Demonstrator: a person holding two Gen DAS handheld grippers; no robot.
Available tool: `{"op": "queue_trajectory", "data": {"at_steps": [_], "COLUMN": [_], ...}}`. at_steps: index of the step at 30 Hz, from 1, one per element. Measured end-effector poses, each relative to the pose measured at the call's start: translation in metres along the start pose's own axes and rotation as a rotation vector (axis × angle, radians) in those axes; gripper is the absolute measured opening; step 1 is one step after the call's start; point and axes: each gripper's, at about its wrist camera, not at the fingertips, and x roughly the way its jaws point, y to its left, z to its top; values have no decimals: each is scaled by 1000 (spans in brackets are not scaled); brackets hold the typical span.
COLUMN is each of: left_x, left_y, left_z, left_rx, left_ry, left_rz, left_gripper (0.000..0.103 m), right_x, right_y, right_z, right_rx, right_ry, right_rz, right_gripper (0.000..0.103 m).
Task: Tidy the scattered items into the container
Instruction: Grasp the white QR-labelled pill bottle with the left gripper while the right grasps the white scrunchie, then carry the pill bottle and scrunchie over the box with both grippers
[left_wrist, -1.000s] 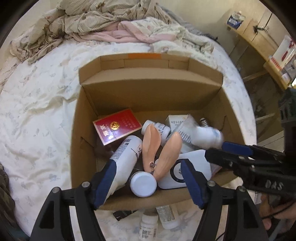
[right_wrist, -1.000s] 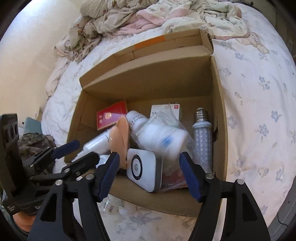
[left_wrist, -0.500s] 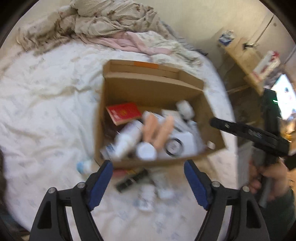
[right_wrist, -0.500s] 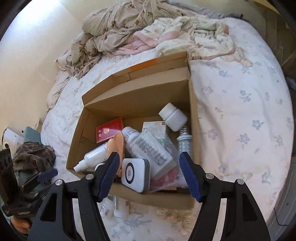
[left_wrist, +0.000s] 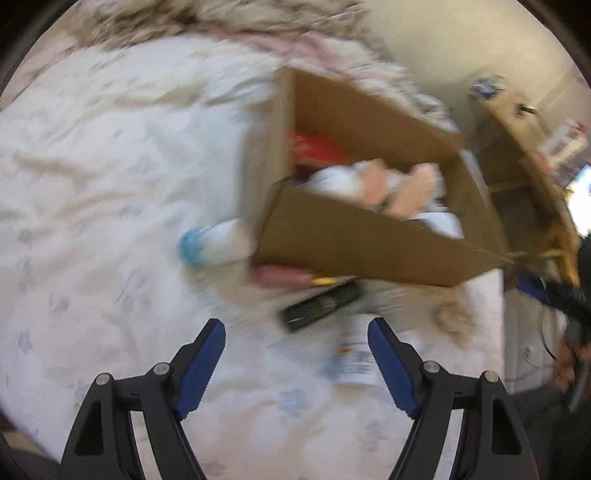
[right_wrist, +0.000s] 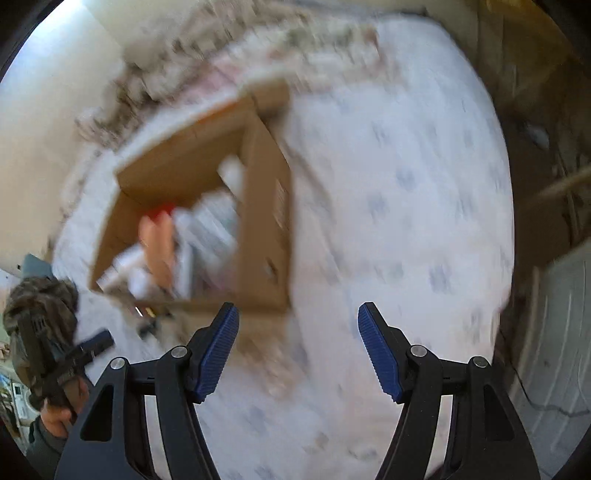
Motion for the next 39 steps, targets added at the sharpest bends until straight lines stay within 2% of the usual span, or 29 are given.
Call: {"op": "queue_trajectory", "data": {"at_steps": [1, 3, 5, 8, 10, 11, 14, 15, 18, 22, 25, 27, 31, 33, 39], "left_x": [-1, -3, -4, -4, -4, -3, 4, 7, 10, 25, 41, 52, 38, 25, -6], "left_y": [4, 10, 15, 17, 12, 8, -9, -20, -30, -49, -58, -51, -45, -42, -37], "left_z": [1, 4, 5, 4, 1, -1, -9, -12, -13, -16, -21, -22, -23, -24, -22], "left_rx": [-24, -54, -75, -82, -57, -37, 57, 97, 92, 188, 244, 246, 235, 239, 243], "left_ry": [-6, -17, -22, -16, -12, -6, 36, 45, 51, 74, 125, 155, 131, 101, 20], "left_rz": [-6, -10, -12, -6, 3, 1, -12, -27, -89, -58, -51, -27, -66, -64, -27], "left_gripper": [80, 80, 80, 80, 80, 80, 80, 80, 80, 78, 60, 33, 33, 33, 33], "right_x": [10, 34, 56, 77, 85, 90, 91, 87, 76, 52, 37, 30, 24, 21, 10], "right_y": [0, 16, 39, 61, 73, 77, 81, 82, 81, 80, 79, 80, 86, 91, 107], "right_z": [-5, -17, -29, -34, -34, -34, -31, -30, -26, -24, -21, -18, -18, -25, -16], "right_rx": [-14, -128, -238, -322, -396, -433, -449, -455, -430, -410, -400, -393, -403, -419, -414], "right_ry": [51, 144, 189, 202, 181, 185, 189, 173, 149, 88, 46, 30, 39, 35, -8], "right_rz": [-12, -58, -101, -134, -178, -189, -174, -173, -138, -73, -29, 13, 120, 144, 232], "right_gripper": [71, 71, 71, 69, 50, 33, 17, 16, 15, 15, 15, 15, 15, 15, 15]}}
